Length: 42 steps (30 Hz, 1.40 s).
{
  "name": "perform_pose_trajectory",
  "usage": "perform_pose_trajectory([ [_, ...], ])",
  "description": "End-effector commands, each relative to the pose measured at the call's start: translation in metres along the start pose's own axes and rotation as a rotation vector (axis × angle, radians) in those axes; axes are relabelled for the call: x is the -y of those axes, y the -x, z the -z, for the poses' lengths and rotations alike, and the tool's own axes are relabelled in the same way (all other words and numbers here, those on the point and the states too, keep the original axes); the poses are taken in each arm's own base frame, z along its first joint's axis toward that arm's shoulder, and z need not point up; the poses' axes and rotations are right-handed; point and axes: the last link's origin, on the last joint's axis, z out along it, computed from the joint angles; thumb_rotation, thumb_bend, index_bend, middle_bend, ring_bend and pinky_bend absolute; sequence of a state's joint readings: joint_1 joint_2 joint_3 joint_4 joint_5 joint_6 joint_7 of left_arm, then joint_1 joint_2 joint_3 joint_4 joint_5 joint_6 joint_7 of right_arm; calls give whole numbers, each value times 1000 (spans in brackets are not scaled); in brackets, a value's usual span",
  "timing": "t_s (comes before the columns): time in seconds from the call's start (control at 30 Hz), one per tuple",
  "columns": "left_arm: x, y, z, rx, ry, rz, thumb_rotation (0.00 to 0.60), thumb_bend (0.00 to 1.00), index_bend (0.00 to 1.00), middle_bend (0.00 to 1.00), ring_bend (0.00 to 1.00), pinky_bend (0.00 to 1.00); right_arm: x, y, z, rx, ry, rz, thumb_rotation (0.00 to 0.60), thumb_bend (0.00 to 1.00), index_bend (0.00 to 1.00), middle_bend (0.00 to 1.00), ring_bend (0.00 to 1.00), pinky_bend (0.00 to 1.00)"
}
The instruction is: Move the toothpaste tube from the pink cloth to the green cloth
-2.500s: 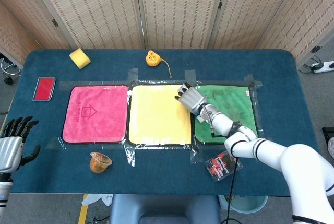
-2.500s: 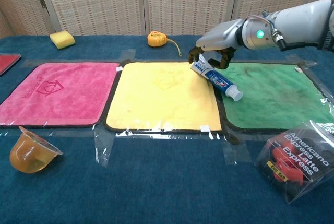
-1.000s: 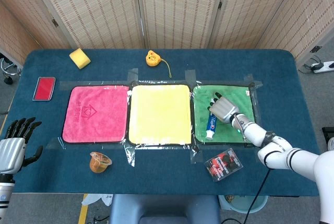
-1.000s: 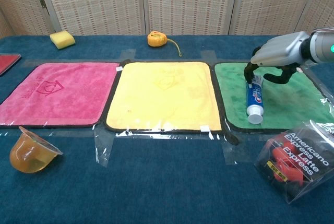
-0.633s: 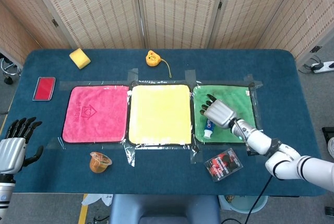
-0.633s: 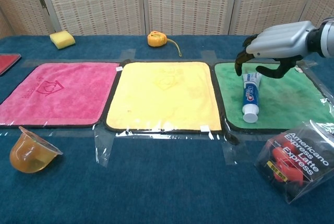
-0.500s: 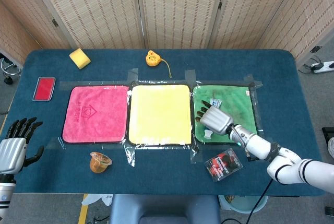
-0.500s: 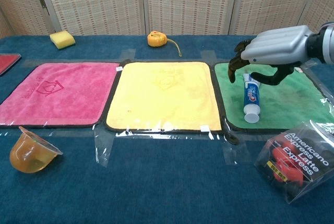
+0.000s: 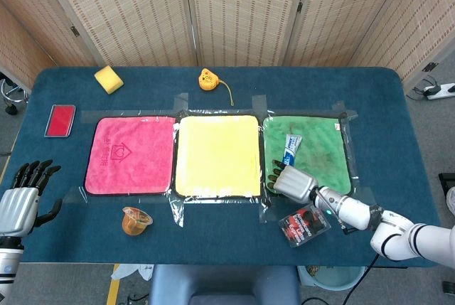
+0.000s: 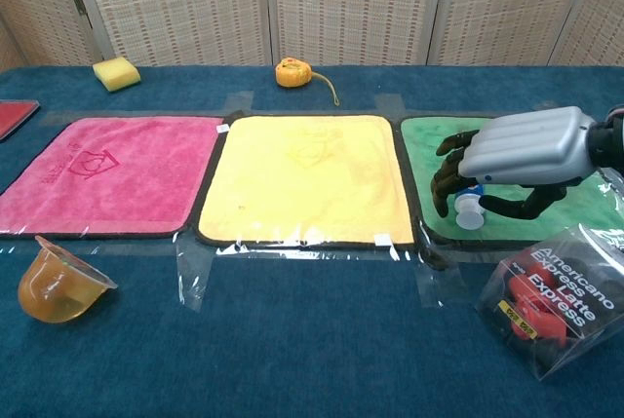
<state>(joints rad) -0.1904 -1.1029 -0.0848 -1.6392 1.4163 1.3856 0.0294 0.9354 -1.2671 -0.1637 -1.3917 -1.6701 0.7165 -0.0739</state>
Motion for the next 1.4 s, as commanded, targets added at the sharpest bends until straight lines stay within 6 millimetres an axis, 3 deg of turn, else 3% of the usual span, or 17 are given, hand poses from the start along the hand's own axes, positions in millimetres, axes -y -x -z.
perform_pose_trajectory([
  [0.03, -1, -1, -1, -3, 2, -1, 600, 437, 191, 122, 62, 0, -5, 9, 2, 23, 9, 10, 600, 761, 279, 245, 189, 49],
  [0.53, -5, 0, -2, 1, 6, -3, 600, 438, 190, 122, 61, 0, -45, 33, 24, 71, 140, -6, 600, 761, 283, 250, 195, 48],
  [0.83, -8, -1, -4, -2, 11, -4, 600, 437, 190, 122, 61, 0, -45, 15, 47, -102, 172, -153, 600, 761, 283, 250, 187, 48],
  [1.07, -9, -2, -7, -8, 12, -6, 600, 437, 190, 122, 61, 0, -48, 8, 110, -277, 332, -256, 600, 761, 283, 230, 187, 57],
  [1.4, -9, -4, -4, -12, 4, -25, 600, 437, 191, 122, 61, 0, -31, 38, 210, -364, 681, -424, 600, 728, 207, 177, 182, 105],
])
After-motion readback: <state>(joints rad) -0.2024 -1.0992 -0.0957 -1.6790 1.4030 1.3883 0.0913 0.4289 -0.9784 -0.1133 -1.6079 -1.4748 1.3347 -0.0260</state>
